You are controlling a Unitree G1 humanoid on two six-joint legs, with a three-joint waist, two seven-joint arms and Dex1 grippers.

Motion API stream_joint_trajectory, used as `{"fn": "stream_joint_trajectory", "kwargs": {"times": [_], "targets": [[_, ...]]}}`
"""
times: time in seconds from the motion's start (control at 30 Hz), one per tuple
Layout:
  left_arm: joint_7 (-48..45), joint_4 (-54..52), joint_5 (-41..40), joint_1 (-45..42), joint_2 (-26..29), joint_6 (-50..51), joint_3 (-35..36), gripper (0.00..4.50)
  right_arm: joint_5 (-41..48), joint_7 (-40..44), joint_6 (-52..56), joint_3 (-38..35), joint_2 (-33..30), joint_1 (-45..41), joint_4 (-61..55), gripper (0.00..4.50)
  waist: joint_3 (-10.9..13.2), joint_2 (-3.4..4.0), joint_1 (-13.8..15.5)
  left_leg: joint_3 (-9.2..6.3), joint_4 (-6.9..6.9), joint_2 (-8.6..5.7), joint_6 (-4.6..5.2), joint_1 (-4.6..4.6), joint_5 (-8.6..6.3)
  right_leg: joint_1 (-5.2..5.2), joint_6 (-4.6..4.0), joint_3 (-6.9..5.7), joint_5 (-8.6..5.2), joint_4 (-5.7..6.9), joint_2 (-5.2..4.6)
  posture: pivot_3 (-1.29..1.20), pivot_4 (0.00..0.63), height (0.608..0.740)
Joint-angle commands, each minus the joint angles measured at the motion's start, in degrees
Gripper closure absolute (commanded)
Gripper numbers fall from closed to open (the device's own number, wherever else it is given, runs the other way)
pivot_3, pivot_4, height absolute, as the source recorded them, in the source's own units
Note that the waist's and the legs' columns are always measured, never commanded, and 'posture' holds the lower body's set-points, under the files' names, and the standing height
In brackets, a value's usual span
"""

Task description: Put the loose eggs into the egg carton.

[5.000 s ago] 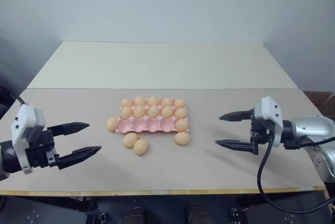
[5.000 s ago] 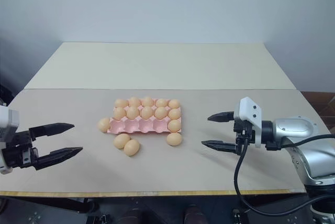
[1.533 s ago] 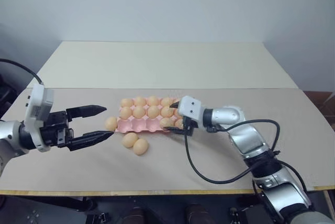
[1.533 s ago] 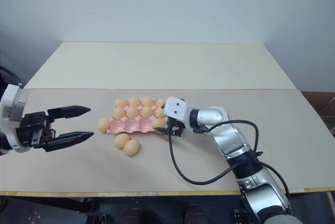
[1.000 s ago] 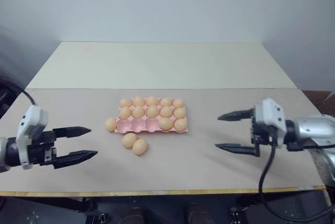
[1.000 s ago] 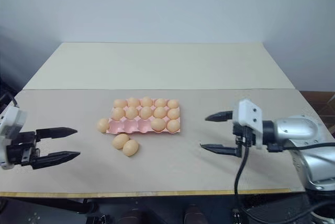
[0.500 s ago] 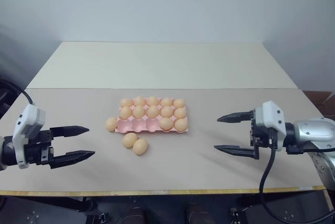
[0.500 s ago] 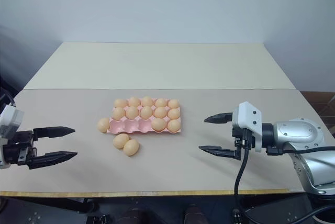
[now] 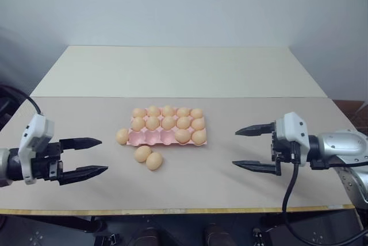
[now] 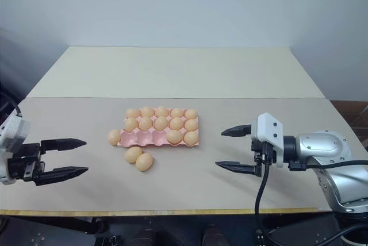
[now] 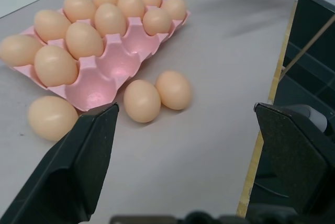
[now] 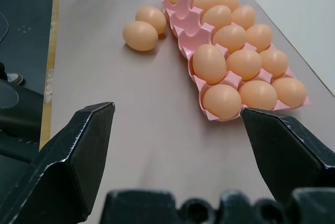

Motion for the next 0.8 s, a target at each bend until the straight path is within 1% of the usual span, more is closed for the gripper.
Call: {"fn": "stream_joint_trajectory", "kwargs": {"times": [0.03,0.13,0.23,0.27,0.4,0.47,0.63,0.8], "targets": [[-1.18,-2.65,3.33,-4.33,0.58,-5.01,-6.96,0.0,0.93,-0.07,-1.39,0.0,0.25,-1.96,-1.34,0.04,0.0,0.0,0.27,-0.01,0.0,0.0,0.0,0.0,0.0,0.01,0.0,-0.01,0.0,0.0,0.0,0.0,0.15,0.74],[-1.83,-1.36,6.66,-11.36,-1.0,-7.83,-15.76,0.0,0.64,0.16,-1.69,0.87,0.47,-2.89,-0.83,0.04,0.0,0.0,0.29,-0.01,0.0,-0.01,0.0,-0.01,0.0,0.01,0.0,-0.01,0.0,-0.02,0.0,0.0,0.15,0.74],[-3.48,2.04,12.29,-18.56,-2.99,-12.18,-24.23,0.0,0.53,-0.04,-1.83,1.47,0.66,-3.66,-0.45,0.04,0.0,0.0,0.48,-0.01,0.03,-0.03,0.0,-0.04,0.0,0.01,0.01,-0.01,0.01,-0.02,0.01,0.0,0.15,0.74],[-4.37,3.82,14.7,-21.42,-4.51,-14.11,-27.72,0.0,0.53,-0.23,-1.77,1.55,0.75,-3.72,-0.59,0.04,0.0,0.01,0.49,-0.02,0.04,-0.04,0.0,-0.05,0.0,0.02,0.02,0.0,0.01,-0.02,0.01,0.0,0.15,0.74],[-7.3,9.74,20.08,-28.15,-8.38,-18.93,-35.68,0.0,0.61,-0.89,-1.47,1.58,0.95,-3.5,-1.37,0.04,0.0,0.0,0.36,-0.02,0.04,-0.05,0.0,-0.08,0.0,0.0,0.02,0.01,0.01,-0.02,0.02,0.0,0.15,0.74],[-9.22,14.41,23.93,-30.92,-10.15,-23.27,-39.5,0.0,0.7,-1.45,-1.38,1.16,0.91,-2.81,-2.02,0.04,0.0,0.0,0.24,-0.03,0.04,-0.05,0.01,-0.11,0.0,-0.02,0.03,0.01,0.02,-0.02,0.02,0.0,0.15,0.74],[-10.74,21.94,28.64,-35.16,-13.4,-28.43,-43.37,0.0,0.86,-2.61,-1.27,0.66,0.75,-2.28,-2.6,0.04,0.0,0.0,0.16,-0.03,0.06,-0.06,0.01,-0.08,0.01,0.01,0.03,0.02,0.02,0.02,0.02,0.0,0.15,0.74],[-9.72,25.34,32.02,-37.13,-16.52,-31.11,-44.98,0.0,1.45,-3.2,-1.07,-0.37,0.32,-0.89,-3.91,0.04,0.0,0.0,0.3,-0.05,0.08,-0.06,0.01,-0.12,0.01,0.01,0.05,0.01,0.02,0.01,0.02,0.0,0.15,0.74]]}}
